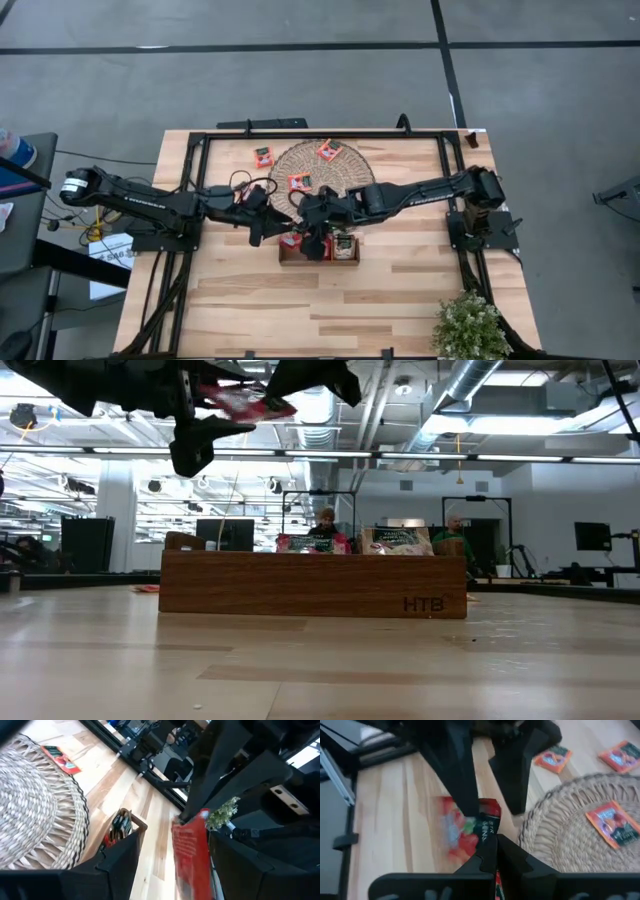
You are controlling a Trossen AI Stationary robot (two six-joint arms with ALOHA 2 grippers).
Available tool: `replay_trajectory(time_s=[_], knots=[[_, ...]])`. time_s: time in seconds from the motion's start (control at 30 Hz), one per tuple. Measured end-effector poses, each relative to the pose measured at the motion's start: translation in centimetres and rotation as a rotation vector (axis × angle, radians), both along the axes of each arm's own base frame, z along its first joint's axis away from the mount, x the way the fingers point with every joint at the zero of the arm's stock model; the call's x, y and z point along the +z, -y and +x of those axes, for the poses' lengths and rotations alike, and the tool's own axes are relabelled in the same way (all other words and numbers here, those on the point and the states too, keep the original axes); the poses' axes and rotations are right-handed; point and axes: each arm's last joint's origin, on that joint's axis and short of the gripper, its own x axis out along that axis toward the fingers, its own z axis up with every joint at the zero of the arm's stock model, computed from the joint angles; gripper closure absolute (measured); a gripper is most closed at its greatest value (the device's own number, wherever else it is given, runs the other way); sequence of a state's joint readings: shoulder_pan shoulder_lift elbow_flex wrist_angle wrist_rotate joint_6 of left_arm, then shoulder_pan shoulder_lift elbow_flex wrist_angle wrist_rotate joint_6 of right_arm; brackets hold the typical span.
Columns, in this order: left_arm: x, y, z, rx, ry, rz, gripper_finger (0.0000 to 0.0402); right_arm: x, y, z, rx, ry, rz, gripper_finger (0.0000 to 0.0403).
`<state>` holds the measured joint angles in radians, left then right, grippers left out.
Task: Pick & Place Tea
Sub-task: Put the red tea bag into the middle section of the wooden organizer
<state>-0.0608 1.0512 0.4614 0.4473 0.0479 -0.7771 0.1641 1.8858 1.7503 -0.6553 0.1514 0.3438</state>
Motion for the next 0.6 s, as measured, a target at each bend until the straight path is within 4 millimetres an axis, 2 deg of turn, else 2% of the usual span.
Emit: replay_trajectory(time_s=[0.4,0.5,0.6], knots=[[-0.16,-0.2,-0.01,0.064,-0.016,0.01,0.0173,-0.07,0.64,0.18,0.008,0.0,0.011,0.0403],[-0.34,-0.21,-0.04,0.068,-0.035,0.013,0.0193,-0.07,0.64,0.18,0.008,0.001,0.01,0.0403],[-0.59,-0.22,-0.06,0.071,-0.059,0.014,0.023,-0.03,0.65,0.22,0.008,0.006,0.011,0.0403]])
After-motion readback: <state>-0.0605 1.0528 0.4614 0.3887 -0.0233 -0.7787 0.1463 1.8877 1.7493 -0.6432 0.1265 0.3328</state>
